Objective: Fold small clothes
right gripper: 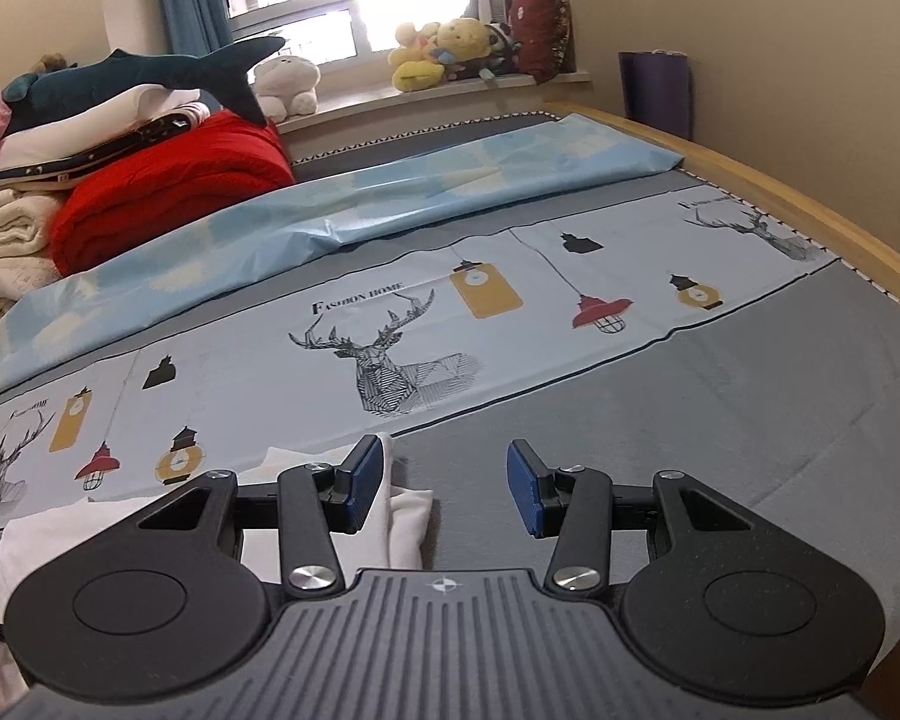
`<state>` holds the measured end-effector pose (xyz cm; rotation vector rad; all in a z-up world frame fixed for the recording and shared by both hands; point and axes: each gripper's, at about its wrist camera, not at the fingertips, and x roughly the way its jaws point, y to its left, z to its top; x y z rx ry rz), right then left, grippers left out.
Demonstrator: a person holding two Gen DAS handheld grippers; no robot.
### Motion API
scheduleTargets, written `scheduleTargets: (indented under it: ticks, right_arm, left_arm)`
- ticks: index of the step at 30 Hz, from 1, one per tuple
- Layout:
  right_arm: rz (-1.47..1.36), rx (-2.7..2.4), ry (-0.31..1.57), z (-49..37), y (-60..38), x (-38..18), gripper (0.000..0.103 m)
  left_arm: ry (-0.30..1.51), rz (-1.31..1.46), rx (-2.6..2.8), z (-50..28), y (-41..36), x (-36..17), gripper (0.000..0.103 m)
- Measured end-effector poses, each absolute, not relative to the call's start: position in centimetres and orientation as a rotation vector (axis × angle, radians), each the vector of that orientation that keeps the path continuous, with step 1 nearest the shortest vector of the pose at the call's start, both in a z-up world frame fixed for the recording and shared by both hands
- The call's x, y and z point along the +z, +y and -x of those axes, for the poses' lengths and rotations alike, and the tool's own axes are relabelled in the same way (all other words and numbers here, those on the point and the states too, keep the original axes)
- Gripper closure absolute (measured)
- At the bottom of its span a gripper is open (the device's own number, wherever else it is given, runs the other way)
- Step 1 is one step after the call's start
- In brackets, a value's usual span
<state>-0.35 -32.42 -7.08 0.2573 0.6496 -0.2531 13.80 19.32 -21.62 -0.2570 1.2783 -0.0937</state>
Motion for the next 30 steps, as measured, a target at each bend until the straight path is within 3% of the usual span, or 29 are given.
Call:
scheduleTargets:
  ticks: [14, 30]
  right_arm:
    - [-0.300, -0.191, 0.658, 0.7, -32.0, -7.4, 0.055]
    - [-0.303, -0.166, 0.676, 2.5, -34.3, -7.6, 0.055]
  left_arm:
    - [1.101, 0.161, -0.093, -10.7, 16.4, -15.0, 0.090]
    - [1.090, 0.457, -0.482, -11.5, 2.9, -12.3, 0.092]
